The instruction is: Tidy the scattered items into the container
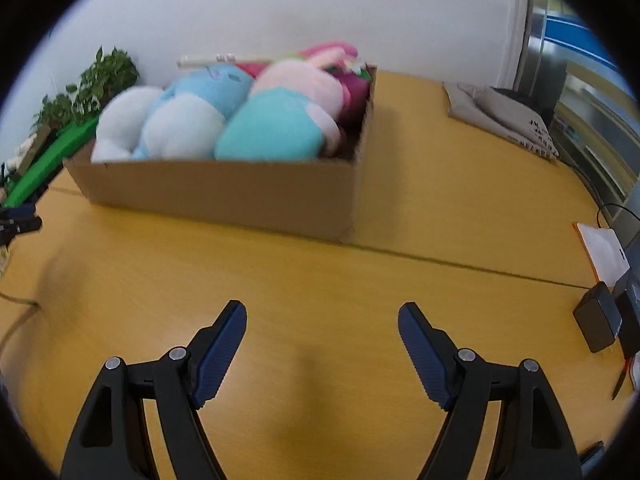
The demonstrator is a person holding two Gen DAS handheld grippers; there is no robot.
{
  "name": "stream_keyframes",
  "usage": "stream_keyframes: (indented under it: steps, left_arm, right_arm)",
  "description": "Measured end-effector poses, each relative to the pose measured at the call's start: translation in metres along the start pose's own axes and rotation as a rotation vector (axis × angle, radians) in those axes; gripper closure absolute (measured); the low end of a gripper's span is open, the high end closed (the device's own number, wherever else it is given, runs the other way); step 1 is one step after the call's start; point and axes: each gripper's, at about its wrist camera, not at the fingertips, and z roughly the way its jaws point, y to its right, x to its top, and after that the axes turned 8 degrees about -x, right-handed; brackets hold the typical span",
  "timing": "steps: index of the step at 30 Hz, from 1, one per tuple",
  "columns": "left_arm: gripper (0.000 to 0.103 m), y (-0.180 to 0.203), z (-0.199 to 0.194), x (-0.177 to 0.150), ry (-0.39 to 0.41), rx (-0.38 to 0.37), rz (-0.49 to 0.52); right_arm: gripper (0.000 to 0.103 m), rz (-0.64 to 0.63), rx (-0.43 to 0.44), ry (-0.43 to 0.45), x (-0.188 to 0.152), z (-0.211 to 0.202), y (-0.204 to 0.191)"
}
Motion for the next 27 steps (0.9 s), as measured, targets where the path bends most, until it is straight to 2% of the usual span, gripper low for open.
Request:
stream_keyframes:
  steps: [3,4,8,9,11,15,20,27]
  left_arm:
    - [0.0,-0.044,0.024,-0.023,-0.069,-0.008,-0.022]
    - [0.0,-0.051,0.024,-0.028,-0.039,0.021,0.01]
    - [0.0,-0.074,0.018,-0.029,-0.016,-0.01,0.061]
    - [0.0,-0.079,0.018,-0.028,-0.017,-0.004,0.073]
    - [0.0,-0.088,0.017,-0.026,-0.005,-0.007,0.087]
    - [0.0,-0.097,0.021,-0.021,0.04,-0.026,0.113]
    - [0.0,-0.096,0.024,-0.015,0.039,-0.028,0.118]
    - [0.0,-0.087,0.018,-0.026,0.04,-0.028,0.119]
  right_arm:
    - [0.025,-0.097,-0.004,-0.06,-0.033,0.02,0.023]
    - [0.023,-0.099,0.015,-0.057,-0.039,0.021,0.03]
    - [0.019,-0.091,0.039,-0.044,-0.052,0.023,0.054]
    - [0.016,-0.075,0.057,-0.037,-0.054,0.025,0.061]
    - [0.0,-0.051,0.043,-0.022,-0.055,0.031,0.072]
    - [0.0,-0.036,0.04,-0.026,-0.048,0.041,0.084]
    - [0.0,-0.086,0.078,-0.022,-0.038,0.048,0.087]
    - [0.0,-0.158,0.126,-0.013,-0.028,0.055,0.092]
